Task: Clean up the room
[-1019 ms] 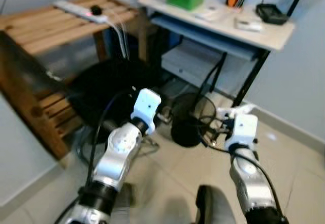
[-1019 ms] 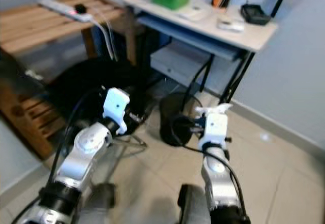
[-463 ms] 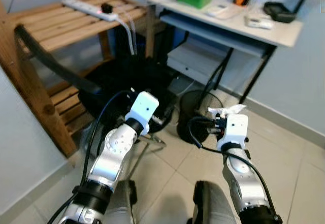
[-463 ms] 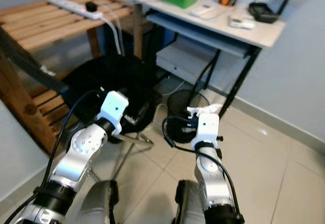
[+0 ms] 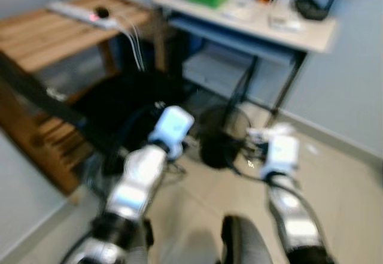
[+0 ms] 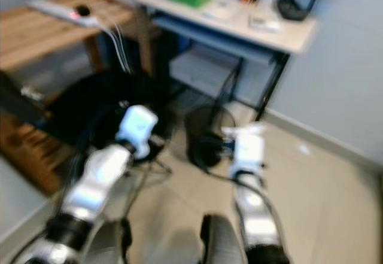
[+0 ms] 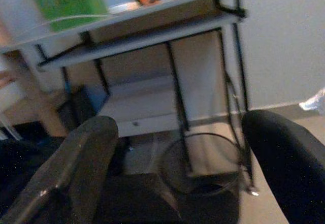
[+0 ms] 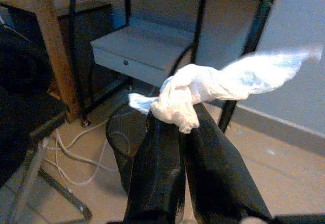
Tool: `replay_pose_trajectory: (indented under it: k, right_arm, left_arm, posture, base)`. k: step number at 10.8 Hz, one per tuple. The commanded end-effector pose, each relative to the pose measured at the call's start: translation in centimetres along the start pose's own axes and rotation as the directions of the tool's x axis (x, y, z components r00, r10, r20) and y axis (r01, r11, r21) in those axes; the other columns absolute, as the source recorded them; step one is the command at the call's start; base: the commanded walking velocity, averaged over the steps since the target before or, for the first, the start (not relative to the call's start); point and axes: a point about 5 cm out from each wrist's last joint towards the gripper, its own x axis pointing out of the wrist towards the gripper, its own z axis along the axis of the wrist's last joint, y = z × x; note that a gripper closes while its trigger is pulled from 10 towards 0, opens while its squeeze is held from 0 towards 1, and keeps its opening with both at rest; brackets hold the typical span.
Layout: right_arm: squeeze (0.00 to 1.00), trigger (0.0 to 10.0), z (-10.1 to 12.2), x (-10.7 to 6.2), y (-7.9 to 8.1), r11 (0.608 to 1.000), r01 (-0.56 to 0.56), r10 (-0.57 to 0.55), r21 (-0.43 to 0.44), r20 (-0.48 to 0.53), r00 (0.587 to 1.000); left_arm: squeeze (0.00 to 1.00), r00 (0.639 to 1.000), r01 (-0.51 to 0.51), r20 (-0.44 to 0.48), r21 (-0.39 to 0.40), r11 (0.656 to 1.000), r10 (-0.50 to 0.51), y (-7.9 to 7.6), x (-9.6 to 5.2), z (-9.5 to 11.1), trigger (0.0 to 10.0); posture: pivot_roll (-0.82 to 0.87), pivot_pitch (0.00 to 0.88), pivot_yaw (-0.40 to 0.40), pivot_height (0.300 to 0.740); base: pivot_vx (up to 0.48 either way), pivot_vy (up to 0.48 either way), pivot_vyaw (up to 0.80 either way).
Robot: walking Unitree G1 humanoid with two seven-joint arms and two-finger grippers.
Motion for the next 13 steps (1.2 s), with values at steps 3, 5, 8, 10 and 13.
replay_pose_trajectory:
  k: [3,5,8,10,13]
  right_arm:
    - [0.00,10.0,0.2,0.2,1.1,0.999,-0.033,0.033,0.011,0.012,0.999]
    - [0.00,10.0,0.1,0.1,1.1,0.999,-0.034,0.034,0.011,0.008,0.999]
    - [0.00,10.0,0.1,0.1,1.2,0.999,-0.036,0.036,0.011,0.009,0.999]
    - [0.00,10.0,0.1,0.2,1.3,0.999,-0.042,0.042,0.011,0.009,0.999]
    - [0.00,10.0,0.1,0.2,1.5,0.999,-0.049,0.049,0.011,0.006,0.999]
  left_arm:
    - [0.00,0.999,-0.020,-0.026,0.008,1.000,0.020,0.9,-0.4,-0.6,10.0]
    - [0.00,0.999,0.024,-0.033,0.047,0.999,-0.022,0.2,-0.3,-0.6,10.0]
    - [0.00,1.000,0.005,-0.031,0.033,0.999,-0.004,0.3,-0.2,-0.6,10.0]
    - [0.00,1.000,0.002,-0.027,0.049,0.999,0.000,0.4,-0.2,-0.5,10.0]
    - [0.00,0.999,-0.004,-0.037,0.027,1.000,0.005,0.3,-0.2,-0.6,10.0]
  posture:
    - [0.07,0.000,-0.023,0.578]
    - [0.06,0.000,-0.022,0.578]
    - [0.06,0.000,-0.021,0.578]
    - [0.07,0.000,-0.022,0.578]
    - [0.07,0.000,-0.021,0.578]
  base:
    - [0.461,0.000,0.00]
    - [0.231,0.000,0.00]
    - [0.000,-0.121,0.00]
    - [0.266,-0.396,0.00]
    - [0.280,-0.386,0.00]
